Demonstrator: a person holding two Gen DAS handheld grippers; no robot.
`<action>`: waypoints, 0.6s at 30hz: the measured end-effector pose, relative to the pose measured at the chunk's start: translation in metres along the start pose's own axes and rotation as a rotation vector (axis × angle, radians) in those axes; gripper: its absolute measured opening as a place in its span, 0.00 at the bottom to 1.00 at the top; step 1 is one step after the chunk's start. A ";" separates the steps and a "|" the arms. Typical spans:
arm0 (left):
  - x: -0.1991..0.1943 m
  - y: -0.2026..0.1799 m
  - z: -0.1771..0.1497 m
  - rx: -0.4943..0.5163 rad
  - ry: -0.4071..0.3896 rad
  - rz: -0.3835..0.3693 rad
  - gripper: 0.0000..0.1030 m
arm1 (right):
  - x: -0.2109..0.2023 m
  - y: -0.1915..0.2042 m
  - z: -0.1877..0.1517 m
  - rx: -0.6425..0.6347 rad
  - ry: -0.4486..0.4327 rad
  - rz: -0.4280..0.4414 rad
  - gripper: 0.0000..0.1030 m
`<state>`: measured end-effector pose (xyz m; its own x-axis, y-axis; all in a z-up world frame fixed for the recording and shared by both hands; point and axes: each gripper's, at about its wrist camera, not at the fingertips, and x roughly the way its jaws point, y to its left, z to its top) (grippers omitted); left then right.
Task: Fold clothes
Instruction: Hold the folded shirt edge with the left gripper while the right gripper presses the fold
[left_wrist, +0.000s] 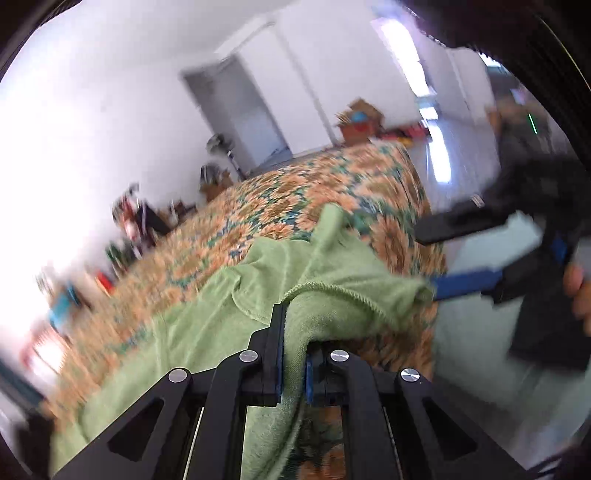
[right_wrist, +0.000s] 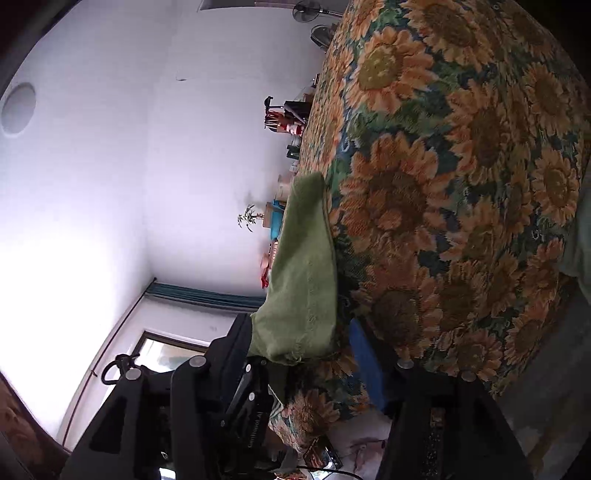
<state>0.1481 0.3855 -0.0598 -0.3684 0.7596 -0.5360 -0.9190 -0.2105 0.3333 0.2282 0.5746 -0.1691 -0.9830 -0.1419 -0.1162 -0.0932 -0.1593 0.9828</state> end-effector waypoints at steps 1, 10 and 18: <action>0.000 0.005 0.001 -0.046 0.000 -0.013 0.08 | -0.001 -0.003 0.003 0.017 -0.001 0.015 0.62; -0.001 0.006 -0.007 -0.120 -0.008 -0.038 0.08 | 0.015 0.005 0.026 -0.040 0.030 -0.023 0.71; -0.003 0.003 -0.009 -0.158 -0.026 -0.033 0.08 | 0.041 0.064 0.043 -0.322 0.095 -0.100 0.70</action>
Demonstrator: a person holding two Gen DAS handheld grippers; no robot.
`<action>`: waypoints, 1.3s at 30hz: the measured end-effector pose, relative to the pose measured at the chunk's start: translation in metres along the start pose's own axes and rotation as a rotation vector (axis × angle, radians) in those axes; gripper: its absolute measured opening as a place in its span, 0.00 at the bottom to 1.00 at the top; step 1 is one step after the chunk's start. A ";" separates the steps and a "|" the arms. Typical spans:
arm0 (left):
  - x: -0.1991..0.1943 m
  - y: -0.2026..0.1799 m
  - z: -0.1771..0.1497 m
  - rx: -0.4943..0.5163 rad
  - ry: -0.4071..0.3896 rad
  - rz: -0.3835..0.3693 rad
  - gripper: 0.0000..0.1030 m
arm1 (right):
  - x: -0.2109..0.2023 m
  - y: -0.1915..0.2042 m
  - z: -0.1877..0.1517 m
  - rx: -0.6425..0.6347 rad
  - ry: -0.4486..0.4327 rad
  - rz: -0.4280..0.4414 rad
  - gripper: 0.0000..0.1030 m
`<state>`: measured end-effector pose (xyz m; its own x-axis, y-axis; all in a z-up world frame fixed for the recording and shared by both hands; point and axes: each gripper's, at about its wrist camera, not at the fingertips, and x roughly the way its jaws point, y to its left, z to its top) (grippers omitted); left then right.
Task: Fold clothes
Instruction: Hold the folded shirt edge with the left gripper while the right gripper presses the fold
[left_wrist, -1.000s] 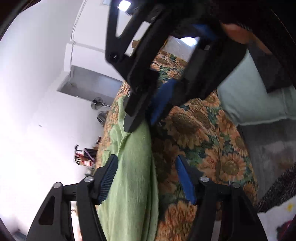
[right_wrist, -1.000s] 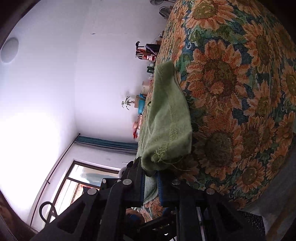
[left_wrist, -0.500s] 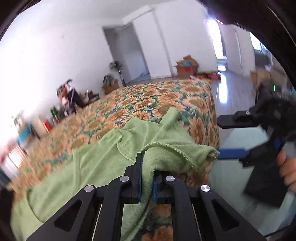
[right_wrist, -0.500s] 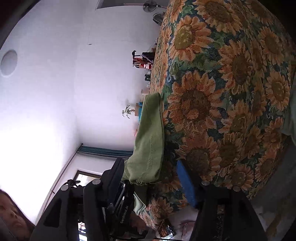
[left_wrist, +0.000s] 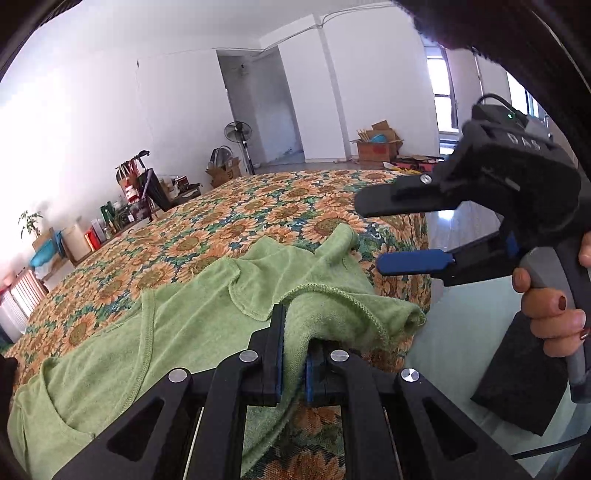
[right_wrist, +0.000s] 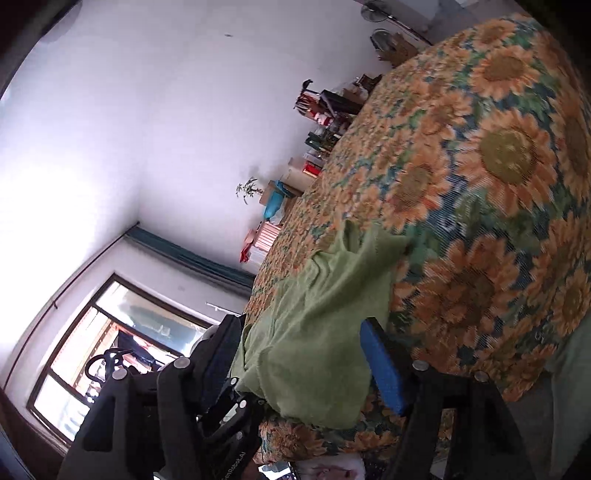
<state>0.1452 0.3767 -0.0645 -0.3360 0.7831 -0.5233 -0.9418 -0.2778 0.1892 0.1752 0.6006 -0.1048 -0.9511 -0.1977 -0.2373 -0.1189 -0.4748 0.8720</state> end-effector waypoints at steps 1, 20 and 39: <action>0.000 0.001 0.000 -0.009 -0.004 -0.003 0.08 | 0.006 0.001 0.002 0.003 0.033 0.008 0.70; -0.018 0.022 0.011 -0.104 -0.079 -0.042 0.08 | 0.070 -0.040 0.001 0.276 0.219 0.145 0.71; -0.047 0.051 0.003 -0.376 -0.152 0.086 0.08 | 0.085 0.061 0.038 -0.025 0.148 -0.010 0.20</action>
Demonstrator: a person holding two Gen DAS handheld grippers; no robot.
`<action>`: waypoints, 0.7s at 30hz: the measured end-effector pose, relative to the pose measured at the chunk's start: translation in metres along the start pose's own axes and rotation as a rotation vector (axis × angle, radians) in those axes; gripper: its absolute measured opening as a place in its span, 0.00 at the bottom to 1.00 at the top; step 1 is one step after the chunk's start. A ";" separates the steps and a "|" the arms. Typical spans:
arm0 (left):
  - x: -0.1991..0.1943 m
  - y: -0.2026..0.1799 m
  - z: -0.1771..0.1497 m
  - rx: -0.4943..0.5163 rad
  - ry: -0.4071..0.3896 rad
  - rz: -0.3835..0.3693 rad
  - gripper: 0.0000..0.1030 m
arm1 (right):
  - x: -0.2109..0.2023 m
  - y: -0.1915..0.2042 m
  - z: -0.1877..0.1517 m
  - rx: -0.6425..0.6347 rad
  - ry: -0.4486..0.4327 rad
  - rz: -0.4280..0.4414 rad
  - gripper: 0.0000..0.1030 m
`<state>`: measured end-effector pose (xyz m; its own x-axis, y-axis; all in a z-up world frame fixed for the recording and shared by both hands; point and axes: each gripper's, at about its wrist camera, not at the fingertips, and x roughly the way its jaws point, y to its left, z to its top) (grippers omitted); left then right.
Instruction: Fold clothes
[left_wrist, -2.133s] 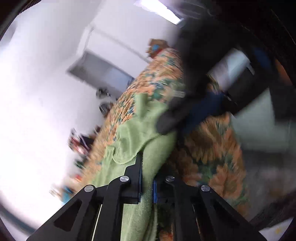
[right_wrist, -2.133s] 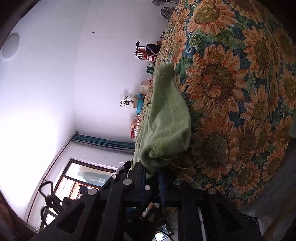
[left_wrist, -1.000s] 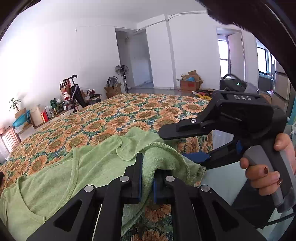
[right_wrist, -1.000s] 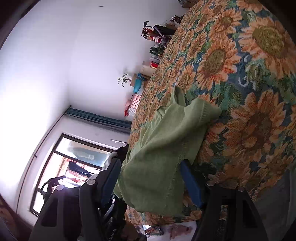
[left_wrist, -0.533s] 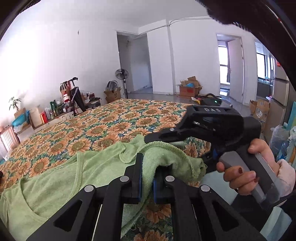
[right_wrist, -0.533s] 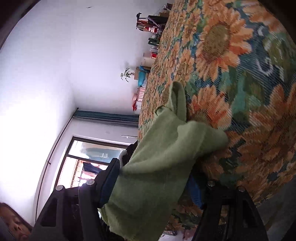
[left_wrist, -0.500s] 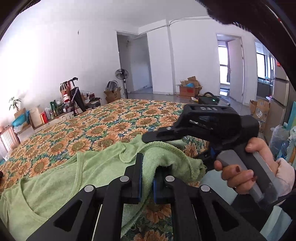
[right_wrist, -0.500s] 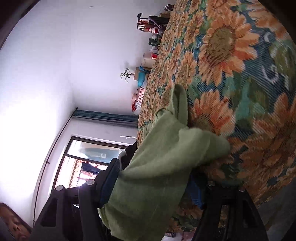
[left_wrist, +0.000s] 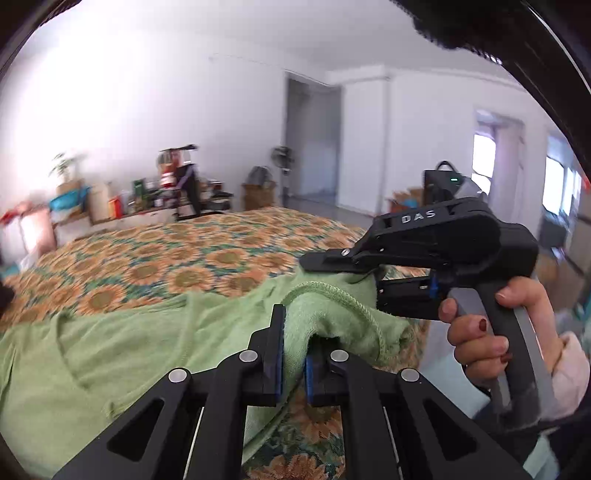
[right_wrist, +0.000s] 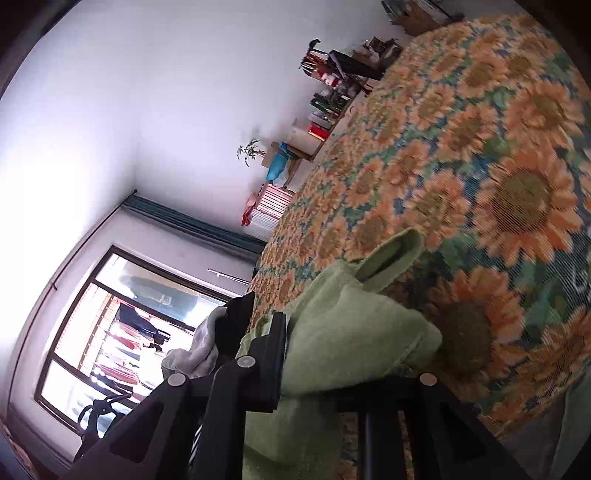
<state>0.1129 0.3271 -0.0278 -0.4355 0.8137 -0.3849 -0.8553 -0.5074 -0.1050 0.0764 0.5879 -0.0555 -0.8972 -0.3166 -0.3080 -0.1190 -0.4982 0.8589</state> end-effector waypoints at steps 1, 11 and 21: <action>-0.005 0.007 0.000 -0.046 -0.010 0.025 0.08 | 0.008 0.015 0.003 -0.031 0.007 -0.003 0.20; -0.071 0.121 -0.021 -0.404 -0.069 0.255 0.08 | 0.131 0.120 -0.030 -0.316 0.225 0.027 0.19; -0.106 0.229 -0.078 -0.756 -0.022 0.398 0.08 | 0.290 0.170 -0.129 -0.522 0.533 -0.092 0.17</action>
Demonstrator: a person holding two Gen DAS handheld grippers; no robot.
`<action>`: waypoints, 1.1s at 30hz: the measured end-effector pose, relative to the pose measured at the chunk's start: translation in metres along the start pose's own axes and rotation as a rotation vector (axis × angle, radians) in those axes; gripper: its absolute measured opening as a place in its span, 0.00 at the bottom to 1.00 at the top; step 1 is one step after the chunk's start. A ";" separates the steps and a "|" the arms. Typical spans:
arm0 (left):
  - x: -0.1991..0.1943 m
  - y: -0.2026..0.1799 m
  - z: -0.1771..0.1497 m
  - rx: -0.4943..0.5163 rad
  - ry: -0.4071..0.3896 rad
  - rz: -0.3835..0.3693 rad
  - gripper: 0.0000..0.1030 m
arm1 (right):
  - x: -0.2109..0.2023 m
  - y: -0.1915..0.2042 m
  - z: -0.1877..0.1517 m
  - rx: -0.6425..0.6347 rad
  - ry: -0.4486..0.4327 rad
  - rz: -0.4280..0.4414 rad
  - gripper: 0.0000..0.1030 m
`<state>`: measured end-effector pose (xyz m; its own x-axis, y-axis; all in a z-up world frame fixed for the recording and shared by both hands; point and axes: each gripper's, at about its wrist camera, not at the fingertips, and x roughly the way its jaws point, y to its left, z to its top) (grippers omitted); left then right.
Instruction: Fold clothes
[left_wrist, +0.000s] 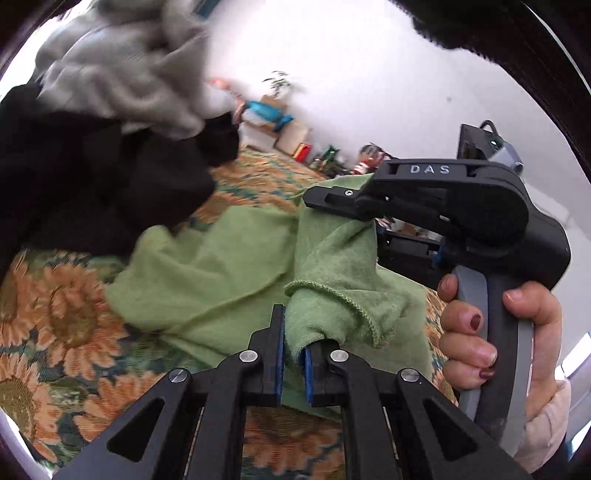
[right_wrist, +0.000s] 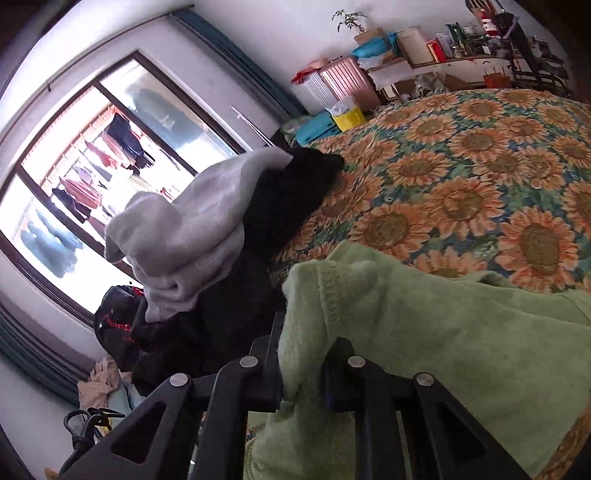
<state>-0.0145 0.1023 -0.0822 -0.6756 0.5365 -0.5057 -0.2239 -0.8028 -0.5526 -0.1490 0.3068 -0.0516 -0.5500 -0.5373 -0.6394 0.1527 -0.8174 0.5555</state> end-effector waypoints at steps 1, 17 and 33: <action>0.001 0.007 0.002 -0.032 0.007 -0.006 0.08 | 0.007 0.005 -0.001 -0.018 0.014 -0.019 0.17; 0.018 0.048 0.024 -0.198 0.099 -0.101 0.15 | 0.007 0.002 0.011 0.108 -0.003 0.038 0.60; -0.018 0.043 0.051 -0.109 -0.128 0.172 0.52 | -0.092 -0.069 -0.029 0.081 -0.137 -0.184 0.51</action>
<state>-0.0478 0.0444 -0.0630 -0.7822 0.3514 -0.5145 -0.0254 -0.8431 -0.5372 -0.0856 0.4069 -0.0467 -0.6695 -0.3431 -0.6588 -0.0234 -0.8767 0.4804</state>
